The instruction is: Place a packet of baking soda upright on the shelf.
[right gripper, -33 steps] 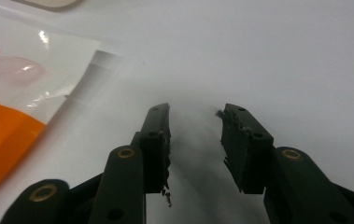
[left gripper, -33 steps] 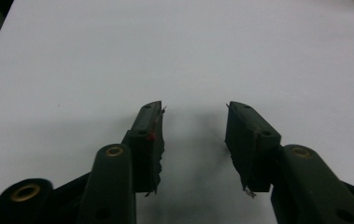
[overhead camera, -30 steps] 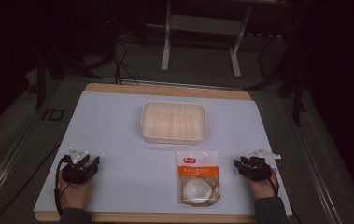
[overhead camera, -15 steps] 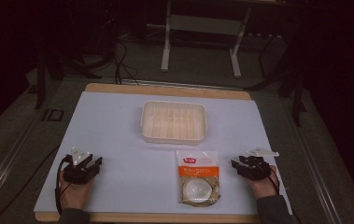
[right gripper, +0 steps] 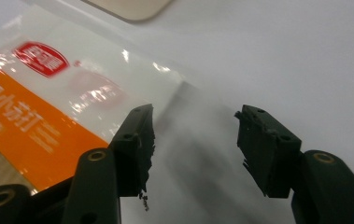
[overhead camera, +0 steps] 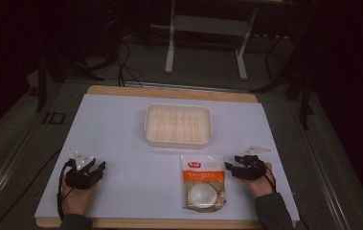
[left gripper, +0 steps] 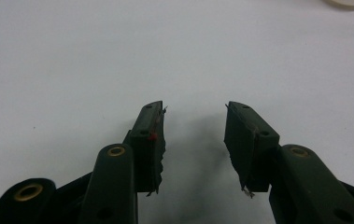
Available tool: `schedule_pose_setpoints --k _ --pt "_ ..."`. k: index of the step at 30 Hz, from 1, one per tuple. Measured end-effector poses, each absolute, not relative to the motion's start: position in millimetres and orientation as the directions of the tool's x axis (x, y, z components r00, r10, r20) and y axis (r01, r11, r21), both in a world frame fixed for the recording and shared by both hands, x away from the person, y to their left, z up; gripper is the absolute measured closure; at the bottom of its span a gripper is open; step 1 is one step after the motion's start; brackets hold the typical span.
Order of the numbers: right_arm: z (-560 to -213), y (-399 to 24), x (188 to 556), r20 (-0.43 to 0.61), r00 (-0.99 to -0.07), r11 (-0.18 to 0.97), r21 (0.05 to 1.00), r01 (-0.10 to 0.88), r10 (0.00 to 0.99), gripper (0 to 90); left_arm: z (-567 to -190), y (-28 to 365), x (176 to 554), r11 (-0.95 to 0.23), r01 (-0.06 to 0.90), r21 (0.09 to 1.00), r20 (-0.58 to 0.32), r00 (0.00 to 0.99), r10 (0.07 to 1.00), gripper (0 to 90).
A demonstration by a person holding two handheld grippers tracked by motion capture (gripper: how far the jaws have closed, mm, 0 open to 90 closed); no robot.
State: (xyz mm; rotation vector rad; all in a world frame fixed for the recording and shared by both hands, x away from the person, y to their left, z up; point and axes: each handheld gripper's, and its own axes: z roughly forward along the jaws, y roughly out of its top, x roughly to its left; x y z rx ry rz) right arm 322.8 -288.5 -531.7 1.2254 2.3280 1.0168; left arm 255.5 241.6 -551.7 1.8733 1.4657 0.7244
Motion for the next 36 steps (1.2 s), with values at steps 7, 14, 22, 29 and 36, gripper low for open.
schedule_pose_setpoints --k 7,14,22,29,36 --pt "-531 -275 332 0.077 -0.603 0.375 0.719 0.585 0.794 39.4 -552 241 256 -0.182 0.621 0.763 0.044 0.230 0.972 56.7" --pt "-533 -267 343 0.138 -0.612 0.353 0.710 0.609 0.779 36.0 -552 240 256 -0.186 0.621 0.762 0.048 0.232 0.972 56.6" --pt "-540 -262 354 0.231 -0.619 0.326 0.686 0.651 0.751 38.9 -552 240 256 -0.186 0.621 0.761 0.048 0.233 0.971 56.4" --pt "-540 -268 355 0.329 -0.610 0.261 0.686 0.679 0.721 49.1 -552 240 256 -0.190 0.622 0.759 0.052 0.232 0.971 56.0" --pt "-532 -276 351 0.385 -0.640 0.256 0.688 0.679 0.665 60.0 -552 239 256 -0.194 0.623 0.758 0.058 0.231 0.971 55.6"
